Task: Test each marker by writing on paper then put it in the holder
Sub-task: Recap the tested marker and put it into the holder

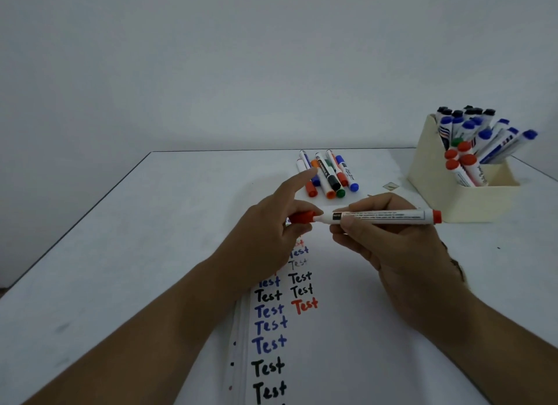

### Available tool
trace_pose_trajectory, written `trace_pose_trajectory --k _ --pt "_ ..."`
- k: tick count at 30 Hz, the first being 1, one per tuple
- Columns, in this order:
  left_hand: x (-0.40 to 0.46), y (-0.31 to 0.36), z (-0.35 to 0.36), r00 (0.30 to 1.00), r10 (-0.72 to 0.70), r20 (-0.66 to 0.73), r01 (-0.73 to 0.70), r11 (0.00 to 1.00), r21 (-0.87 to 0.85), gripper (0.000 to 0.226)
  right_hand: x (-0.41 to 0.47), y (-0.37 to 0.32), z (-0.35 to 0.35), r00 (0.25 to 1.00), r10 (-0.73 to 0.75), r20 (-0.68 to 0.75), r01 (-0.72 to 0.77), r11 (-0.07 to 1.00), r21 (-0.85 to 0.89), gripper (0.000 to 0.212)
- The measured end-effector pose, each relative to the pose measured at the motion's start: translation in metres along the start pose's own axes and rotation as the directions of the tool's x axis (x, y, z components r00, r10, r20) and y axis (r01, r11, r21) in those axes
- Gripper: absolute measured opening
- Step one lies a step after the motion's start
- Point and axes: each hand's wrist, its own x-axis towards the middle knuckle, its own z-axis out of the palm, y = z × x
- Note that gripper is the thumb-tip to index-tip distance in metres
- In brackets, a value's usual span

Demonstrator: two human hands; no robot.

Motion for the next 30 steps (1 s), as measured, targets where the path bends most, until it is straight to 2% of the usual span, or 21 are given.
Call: trace_pose_trajectory --k 6,10,12,15,19,26,30 --pt "-0.001 0.005 -0.003 1.0 0.018 -0.002 -0.018 1.0 0.001 0.072 0.002 0.0 -0.001 1.0 0.012 -0.007 -0.012 1.0 0.01 0.026" --pt "-0.001 0.01 -0.001 0.998 -0.015 0.065 0.014 1.0 0.026 0.068 0.002 0.002 -0.001 1.0 0.012 -0.006 -0.012 0.996 -0.085 0.024" --pt "-0.001 0.01 -0.001 0.998 -0.044 0.045 0.044 0.999 0.01 0.068 0.001 0.002 -0.002 1.0 0.003 -0.014 -0.005 0.991 -0.131 0.023" --pt "-0.001 0.009 -0.004 0.993 -0.108 0.049 0.106 0.994 0.027 0.055 -0.001 0.001 -0.002 0.999 -0.036 -0.011 0.032 0.973 -0.23 0.021" --pt "0.003 0.013 -0.006 0.969 -0.173 0.175 0.149 0.979 0.139 0.025 -0.001 0.0 0.0 0.996 -0.089 -0.021 0.078 0.948 -0.31 0.022" --pt "0.002 0.016 -0.005 0.955 -0.195 0.222 0.157 0.971 0.179 0.021 0.003 -0.001 -0.005 0.999 -0.043 0.008 0.044 0.967 -0.25 0.033" --pt "0.004 0.018 0.001 0.955 -0.207 0.214 0.169 0.968 0.186 0.011 0.001 -0.001 -0.006 0.995 -0.097 0.035 0.103 0.946 -0.307 0.03"
